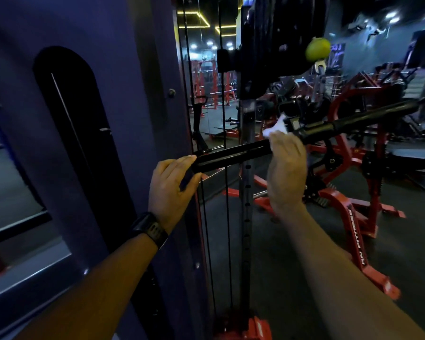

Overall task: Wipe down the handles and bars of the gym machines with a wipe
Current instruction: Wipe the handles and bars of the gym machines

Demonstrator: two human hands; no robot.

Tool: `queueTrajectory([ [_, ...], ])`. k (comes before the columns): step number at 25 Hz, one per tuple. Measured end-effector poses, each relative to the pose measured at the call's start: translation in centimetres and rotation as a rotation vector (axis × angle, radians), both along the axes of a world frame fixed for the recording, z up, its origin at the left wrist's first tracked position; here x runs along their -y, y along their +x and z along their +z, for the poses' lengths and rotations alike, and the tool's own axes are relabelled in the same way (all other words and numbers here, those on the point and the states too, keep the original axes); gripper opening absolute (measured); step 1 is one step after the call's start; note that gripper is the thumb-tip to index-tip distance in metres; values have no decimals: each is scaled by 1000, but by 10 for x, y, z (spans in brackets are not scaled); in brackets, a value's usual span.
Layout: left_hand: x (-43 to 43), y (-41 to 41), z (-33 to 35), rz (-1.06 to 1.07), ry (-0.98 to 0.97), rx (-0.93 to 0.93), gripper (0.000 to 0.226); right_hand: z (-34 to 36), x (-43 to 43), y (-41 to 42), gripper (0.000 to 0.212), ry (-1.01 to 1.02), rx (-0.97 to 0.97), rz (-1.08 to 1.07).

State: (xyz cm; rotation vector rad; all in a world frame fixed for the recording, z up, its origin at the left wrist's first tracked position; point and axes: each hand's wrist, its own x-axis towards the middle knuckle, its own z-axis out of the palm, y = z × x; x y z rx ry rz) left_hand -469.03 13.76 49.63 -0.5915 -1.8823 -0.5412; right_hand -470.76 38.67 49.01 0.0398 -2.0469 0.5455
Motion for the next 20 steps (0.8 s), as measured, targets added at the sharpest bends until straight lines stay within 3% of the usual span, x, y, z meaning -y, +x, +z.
queueTrajectory([
  [2,-2,2,2,16,2,15,44,5,15,12,40,139,-105,-23],
  [6,1,8,-3,23,-52,29,43,22,39,29,37,12,-266,-6],
  [9,2,10,-2,16,-67,30,42,11,27,25,36,232,-256,50],
  [12,2,10,0,26,-54,21,42,21,-4,18,35,-77,-240,-43],
  [15,-1,11,2,19,-15,9,42,15,-4,18,39,-5,-226,-14],
  [18,-1,12,2,5,-57,-3,41,22,5,21,40,-220,-234,-13],
  [20,-2,13,1,6,-62,-7,41,19,13,23,37,-222,-238,20],
])
